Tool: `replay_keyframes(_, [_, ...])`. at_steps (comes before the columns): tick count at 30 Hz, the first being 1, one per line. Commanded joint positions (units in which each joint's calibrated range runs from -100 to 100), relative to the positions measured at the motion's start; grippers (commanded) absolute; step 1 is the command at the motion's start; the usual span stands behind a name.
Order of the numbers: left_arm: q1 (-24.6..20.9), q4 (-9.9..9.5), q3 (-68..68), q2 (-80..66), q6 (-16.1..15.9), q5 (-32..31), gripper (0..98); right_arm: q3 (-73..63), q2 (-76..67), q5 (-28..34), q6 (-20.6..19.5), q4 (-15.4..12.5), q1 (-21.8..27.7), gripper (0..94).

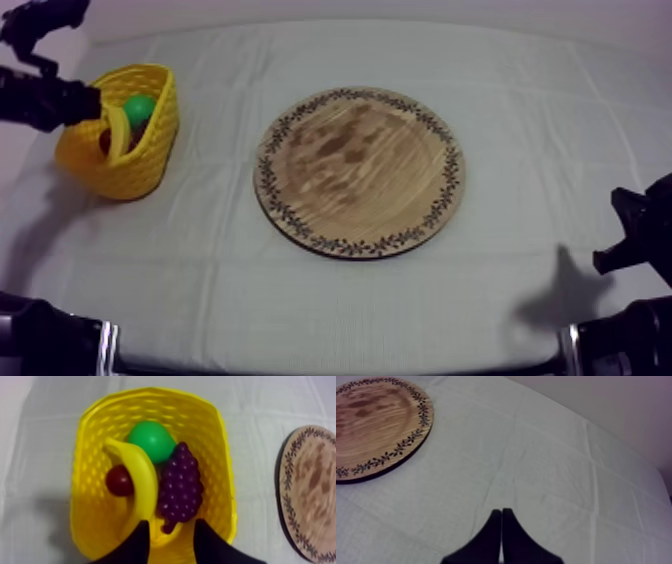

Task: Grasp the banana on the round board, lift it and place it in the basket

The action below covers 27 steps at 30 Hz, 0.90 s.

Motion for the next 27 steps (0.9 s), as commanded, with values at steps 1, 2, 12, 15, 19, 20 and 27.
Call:
replay_keyframes(1, [-0.4,0.04,12.1,-10.3,0.8,-9.8,26.6,0.0,0.0,0.0,0.0,0.0,0.0,0.3])
replay_keyframes(2, [-0.8,-0.01,14.3,-12.5,1.4,-11.6,23.5,0.0,0.0,0.0,0.0,0.0,0.0,0.3])
replay_keyframes(12, [-2.9,-6.37,34.5,-39.4,10.3,-21.4,1.1,0.0,0.0,0.0,0.0,0.0,0.0,0.3])
replay_keyframes(15, [-3.0,-9.25,39.5,-48.0,14.0,-21.0,0.4,0.0,0.0,0.0,0.0,0.0,0.0,0.3])
replay_keyframes(19, [-2.7,-10.09,42.6,-58.6,14.6,-15.0,0.2,0.0,0.0,0.0,0.0,0.0,0.0,0.3])
replay_keyframes(20, [-2.6,-10.00,42.6,-60.7,14.4,-13.1,0.1,0.0,0.0,0.0,0.0,0.0,0.0,0.3])
replay_keyframes(27, [-1.3,-9.59,42.8,-70.0,14.6,-8.7,0.1,0.0,0.0,0.0,-0.1,0.0,0.1,0.3])
